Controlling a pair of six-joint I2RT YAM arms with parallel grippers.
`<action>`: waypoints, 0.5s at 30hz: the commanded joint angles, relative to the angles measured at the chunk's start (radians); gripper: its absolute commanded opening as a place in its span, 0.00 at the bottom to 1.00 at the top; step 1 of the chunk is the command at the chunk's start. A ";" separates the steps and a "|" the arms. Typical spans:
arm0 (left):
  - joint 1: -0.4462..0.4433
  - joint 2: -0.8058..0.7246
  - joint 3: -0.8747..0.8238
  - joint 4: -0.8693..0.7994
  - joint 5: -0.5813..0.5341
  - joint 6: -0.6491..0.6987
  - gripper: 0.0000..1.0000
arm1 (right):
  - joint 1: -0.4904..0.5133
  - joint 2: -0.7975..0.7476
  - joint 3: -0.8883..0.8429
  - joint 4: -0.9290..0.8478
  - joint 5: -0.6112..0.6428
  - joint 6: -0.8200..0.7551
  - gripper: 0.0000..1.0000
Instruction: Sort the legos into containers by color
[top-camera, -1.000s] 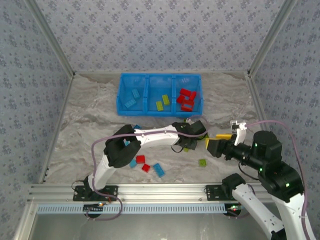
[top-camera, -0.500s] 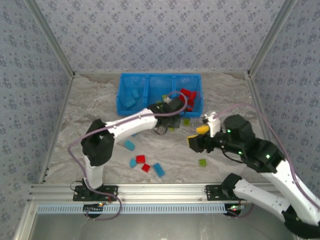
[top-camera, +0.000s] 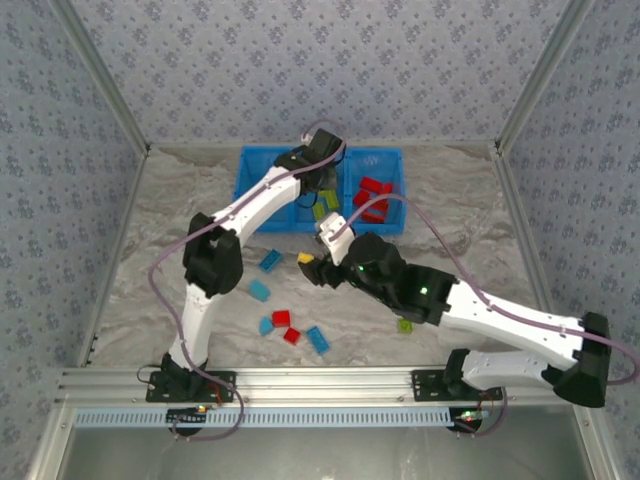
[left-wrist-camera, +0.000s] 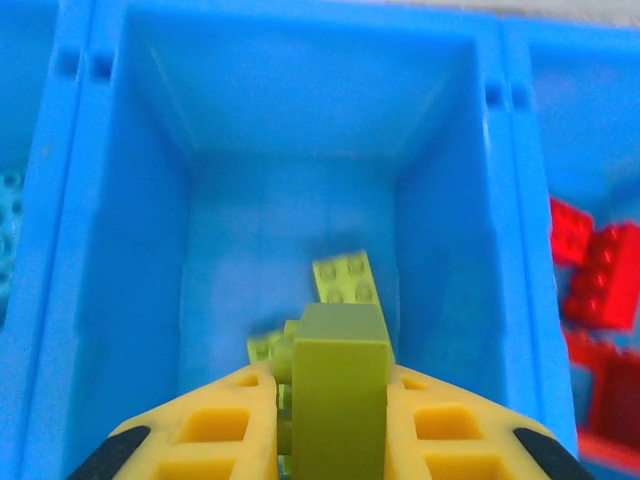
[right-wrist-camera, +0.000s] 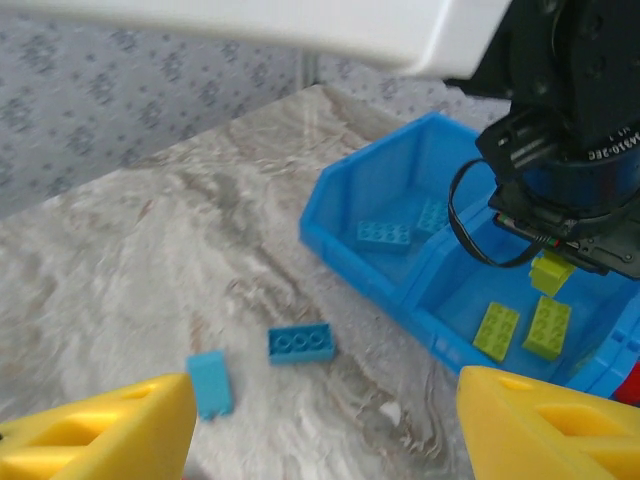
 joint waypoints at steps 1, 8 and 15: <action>0.012 0.112 0.168 -0.107 -0.085 0.040 0.10 | -0.046 0.036 0.007 0.177 0.080 -0.009 0.72; 0.051 0.272 0.333 -0.158 -0.068 -0.006 0.11 | -0.101 0.109 0.010 0.200 0.092 0.041 0.73; 0.073 0.318 0.348 -0.151 0.041 -0.018 0.15 | -0.099 0.112 -0.021 0.180 0.082 0.097 0.73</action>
